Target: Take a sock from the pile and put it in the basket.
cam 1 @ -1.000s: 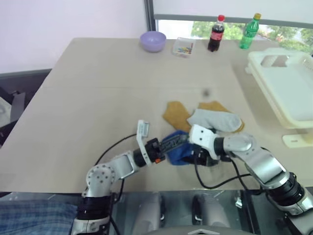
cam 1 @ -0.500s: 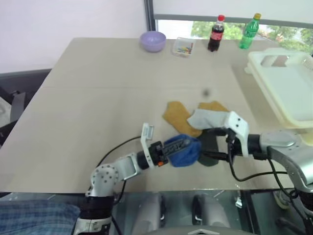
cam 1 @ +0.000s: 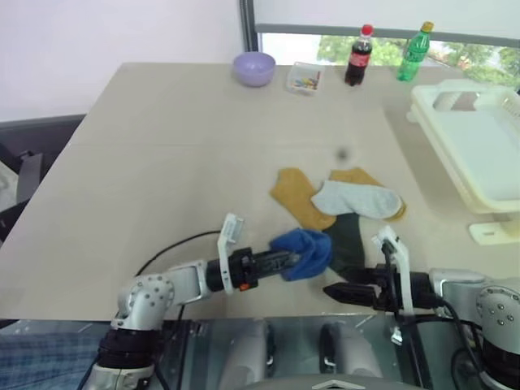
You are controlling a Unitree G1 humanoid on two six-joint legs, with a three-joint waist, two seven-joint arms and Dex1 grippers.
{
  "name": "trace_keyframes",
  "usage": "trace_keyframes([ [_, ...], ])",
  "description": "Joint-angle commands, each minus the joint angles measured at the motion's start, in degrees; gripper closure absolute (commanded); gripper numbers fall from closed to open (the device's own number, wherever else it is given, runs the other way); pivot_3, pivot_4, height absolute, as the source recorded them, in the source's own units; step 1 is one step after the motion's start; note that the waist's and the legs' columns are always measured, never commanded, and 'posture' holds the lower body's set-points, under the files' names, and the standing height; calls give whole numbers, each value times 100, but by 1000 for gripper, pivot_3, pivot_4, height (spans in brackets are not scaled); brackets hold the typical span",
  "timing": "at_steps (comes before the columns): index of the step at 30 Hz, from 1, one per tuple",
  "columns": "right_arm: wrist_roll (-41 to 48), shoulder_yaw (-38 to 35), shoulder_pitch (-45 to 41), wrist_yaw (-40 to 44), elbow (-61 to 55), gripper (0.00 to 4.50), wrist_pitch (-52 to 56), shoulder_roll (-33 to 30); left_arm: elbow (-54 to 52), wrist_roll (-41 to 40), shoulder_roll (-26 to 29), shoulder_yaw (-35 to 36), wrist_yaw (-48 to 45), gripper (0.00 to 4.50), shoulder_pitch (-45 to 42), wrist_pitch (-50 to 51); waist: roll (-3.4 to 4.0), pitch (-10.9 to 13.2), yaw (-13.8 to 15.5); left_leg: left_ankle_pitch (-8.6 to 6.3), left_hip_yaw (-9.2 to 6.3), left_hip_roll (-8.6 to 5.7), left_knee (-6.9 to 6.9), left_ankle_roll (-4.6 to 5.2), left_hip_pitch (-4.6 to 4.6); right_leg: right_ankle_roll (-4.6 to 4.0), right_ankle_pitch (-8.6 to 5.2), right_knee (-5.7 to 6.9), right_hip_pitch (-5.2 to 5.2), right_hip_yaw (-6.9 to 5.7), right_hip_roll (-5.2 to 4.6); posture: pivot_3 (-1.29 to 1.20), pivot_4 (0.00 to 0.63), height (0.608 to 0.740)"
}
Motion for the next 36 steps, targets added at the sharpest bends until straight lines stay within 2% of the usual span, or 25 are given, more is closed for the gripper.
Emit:
trace_keyframes([
  [1,170,-181,-203,-519,155,64,36,371,25,102,-58,-55,-72,0,-76,-13,1,0,-5,0,0,2,0,0,1,0,0,0,0,0,2,0,150,733],
  [5,429,-189,-326,-773,332,64,36,460,13,156,-89,-41,-109,0,-64,-2,2,0,-1,0,1,1,0,0,1,0,0,1,0,1,2,0,150,733],
  [9,-13,75,-499,-1018,728,64,-229,272,-6,220,-55,-43,-175,0,-22,4,1,-2,-14,0,2,-1,0,2,0,0,0,0,0,3,3,0,150,733],
  [14,-261,-265,-1089,-1257,1398,64,-1069,361,-7,232,-50,-24,-210,0,-19,8,2,-4,-15,0,4,1,4,3,8,2,1,3,1,3,5,0,150,733],
  [21,-210,-472,-1446,-1526,1954,64,-1499,683,5,296,-86,-64,-249,0,-28,-11,3,-3,-18,7,6,-1,-5,-9,-2,22,14,0,-1,7,10,0,150,733],
  [28,687,-423,-1134,-1042,1581,64,-476,315,81,415,-132,-115,-311,0,-73,-41,5,-2,1,-3,8,-1,-5,9,-2,24,15,-3,0,6,9,0,150,733],
  [36,1194,-383,-1276,-1098,1508,64,-61,432,129,522,-190,-140,-378,0,-106,-50,7,-1,-13,-4,7,4,-5,10,1,23,14,-2,-1,7,13,0,150,733],
])
